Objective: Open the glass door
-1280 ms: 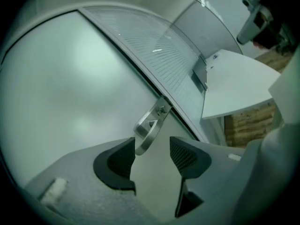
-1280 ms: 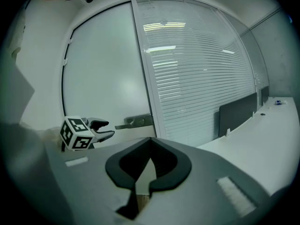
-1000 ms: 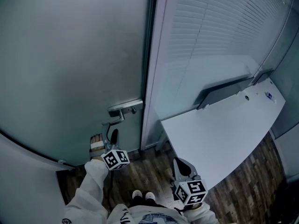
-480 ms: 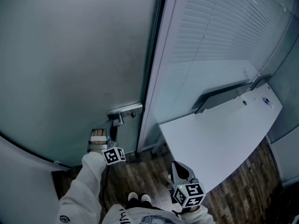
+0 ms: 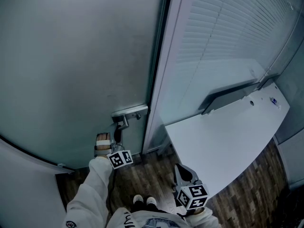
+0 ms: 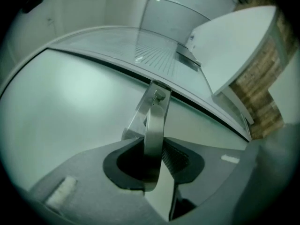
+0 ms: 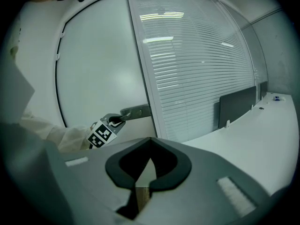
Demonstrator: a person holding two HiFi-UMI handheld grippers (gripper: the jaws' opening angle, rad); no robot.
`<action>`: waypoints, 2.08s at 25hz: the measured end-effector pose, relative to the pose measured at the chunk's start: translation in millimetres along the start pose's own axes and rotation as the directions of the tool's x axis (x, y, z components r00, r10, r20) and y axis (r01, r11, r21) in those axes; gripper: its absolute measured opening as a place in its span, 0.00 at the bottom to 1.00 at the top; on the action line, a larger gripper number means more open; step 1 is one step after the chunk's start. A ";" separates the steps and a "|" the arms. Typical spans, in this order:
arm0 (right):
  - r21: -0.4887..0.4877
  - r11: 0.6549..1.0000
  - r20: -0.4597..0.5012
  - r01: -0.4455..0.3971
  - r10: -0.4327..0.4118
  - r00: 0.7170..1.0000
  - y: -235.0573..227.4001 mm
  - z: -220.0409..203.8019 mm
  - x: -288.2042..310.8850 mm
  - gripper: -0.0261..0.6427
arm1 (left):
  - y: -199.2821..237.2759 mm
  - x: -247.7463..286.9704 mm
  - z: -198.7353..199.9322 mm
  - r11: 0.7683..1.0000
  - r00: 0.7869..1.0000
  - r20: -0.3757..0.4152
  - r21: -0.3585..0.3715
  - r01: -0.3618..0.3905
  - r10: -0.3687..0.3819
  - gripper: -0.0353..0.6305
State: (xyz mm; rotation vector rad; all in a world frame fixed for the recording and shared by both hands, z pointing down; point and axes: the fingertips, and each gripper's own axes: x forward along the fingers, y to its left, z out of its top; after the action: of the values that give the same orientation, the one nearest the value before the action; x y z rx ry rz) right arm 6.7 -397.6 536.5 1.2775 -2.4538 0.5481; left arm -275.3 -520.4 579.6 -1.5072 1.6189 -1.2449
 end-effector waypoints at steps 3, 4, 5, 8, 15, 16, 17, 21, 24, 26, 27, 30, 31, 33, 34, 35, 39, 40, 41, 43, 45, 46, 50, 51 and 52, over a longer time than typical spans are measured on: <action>-0.002 1.000 -0.016 -0.018 0.018 1.000 5.5 -3.0 4.2 0.05 | -8.3 3.7 -5.2 0.992 1.000 -0.007 -0.129 -0.007 0.006 0.21; -0.004 1.000 -0.020 -0.021 0.021 1.000 6.4 -3.3 5.3 0.05 | -12.1 6.1 -6.7 0.982 1.000 -0.006 -0.187 0.001 -0.002 0.19; -0.005 1.000 -0.023 -0.024 0.024 0.999 6.9 -3.6 6.1 0.05 | -14.7 7.6 -7.3 0.971 1.000 -0.007 -0.239 0.008 -0.011 0.19; -0.004 1.000 -0.035 -0.027 0.027 0.999 7.4 -4.5 7.4 0.05 | -16.3 6.4 -6.9 0.949 1.000 -0.017 -0.315 0.009 -0.016 0.16; 0.000 0.999 -0.038 -0.049 0.049 0.998 12.2 -9.8 12.9 0.05 | -27.5 -9.3 -3.3 0.953 1.000 -0.003 -0.301 0.018 -0.020 0.16; 0.000 0.999 -0.036 -0.053 0.053 0.998 14.2 -9.1 11.4 0.05 | -26.8 -13.7 -2.4 0.955 1.000 -0.001 -0.297 0.022 -0.023 0.16; 0.001 0.998 -0.035 -0.056 0.056 0.998 16.1 -7.9 9.1 0.05 | -25.3 -18.6 -1.1 0.956 1.000 0.001 -0.292 0.026 -0.026 0.16; 0.014 0.998 -0.033 -0.060 0.061 0.998 18.6 -2.3 -1.8 0.05 | -16.3 -35.4 6.5 0.960 0.999 0.011 -0.277 0.045 -0.044 0.15; 0.021 0.998 -0.036 -0.061 0.061 0.997 16.2 -6.7 -4.4 0.05 | -22.0 -43.6 7.2 0.961 0.998 0.016 -0.268 0.064 -0.062 0.15; 0.026 0.997 -0.039 -0.067 0.068 0.997 15.4 -9.4 -5.6 0.05 | -26.6 -49.6 8.9 0.963 0.997 0.017 -0.259 0.079 -0.077 0.15; 0.028 0.997 -0.038 -0.071 0.072 0.997 15.9 -9.7 -6.3 0.05 | -27.2 -52.8 10.2 0.965 0.996 0.016 -0.246 0.087 -0.086 0.15; 0.024 0.996 -0.034 -0.082 0.083 0.996 17.6 -9.6 -8.1 0.05 | -28.3 -61.1 12.5 0.973 0.994 0.013 -0.205 0.108 -0.108 0.15; 0.023 0.996 -0.032 -0.085 0.086 0.996 17.3 -9.5 -8.8 0.05 | -28.7 -63.9 12.8 0.975 0.994 0.009 -0.192 0.108 -0.108 0.15; 0.022 0.996 -0.029 -0.091 0.091 0.995 16.3 -9.4 -11.7 0.05 | -26.9 -72.0 13.5 0.984 0.995 -0.007 -0.151 0.096 -0.098 0.15; 0.023 0.995 -0.026 -0.094 0.094 0.995 16.0 -9.0 -14.1 0.05 | -25.1 -76.8 14.1 0.987 0.995 -0.016 -0.129 0.093 -0.096 0.15; 0.023 0.995 -0.021 -0.097 0.098 0.995 15.9 -8.2 -17.1 0.05 | -23.7 -81.6 14.7 0.989 0.995 -0.022 -0.114 0.096 -0.099 0.15; 0.030 0.993 -0.004 -0.112 0.112 0.994 16.6 -3.7 -29.5 0.05 | -15.6 -100.3 18.5 0.996 0.995 -0.044 -0.035 0.087 -0.089 0.16; 0.031 0.992 0.000 -0.118 0.118 0.993 16.5 -2.7 -30.6 0.05 | -14.4 -103.1 19.3 0.996 0.995 -0.048 -0.013 0.085 -0.086 0.16; 0.031 0.992 0.005 -0.126 0.126 0.992 16.4 -1.9 -31.1 0.05 | -14.1 -104.6 20.0 0.996 0.995 -0.051 0.002 0.087 -0.087 0.16; 0.031 0.990 0.011 -0.140 0.139 0.990 16.3 -1.1 -31.9 0.05 | -14.1 -106.6 21.5 0.995 0.994 -0.058 0.023 0.093 -0.092 0.16; 0.034 0.988 0.013 -0.150 0.150 0.989 15.8 -1.9 -33.3 0.05 | -11.6 -109.8 23.0 0.993 0.994 -0.070 0.072 0.089 -0.084 0.16; 0.037 0.987 0.013 -0.155 0.154 0.988 15.3 -2.2 -33.9 0.05 | -10.0 -111.8 23.6 0.991 0.994 -0.075 0.101 0.088 -0.081 0.17; 0.041 0.983 0.025 -0.181 0.180 0.983 16.7 4.9 -38.9 0.05 | -2.3 -117.2 27.5 0.983 0.991 -0.094 0.149 0.103 -0.090 0.17; 0.041 0.981 0.027 -0.188 0.187 0.982 18.0 8.5 -41.6 0.05 | 1.5 -118.6 29.6 0.981 0.991 -0.099 0.160 0.106 -0.091 0.17; 0.042 0.980 0.028 -0.195 0.194 0.981 19.3 11.5 -44.3 0.05 | 5.3 -120.3 31.6 0.979 0.990 -0.105 0.171 0.109 -0.092 0.17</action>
State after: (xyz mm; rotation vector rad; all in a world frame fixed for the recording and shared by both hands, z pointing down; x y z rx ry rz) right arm 13.9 -361.6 503.1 1.0718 -2.6173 0.6438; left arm -227.5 -411.7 542.2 -1.4524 1.4641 -1.4969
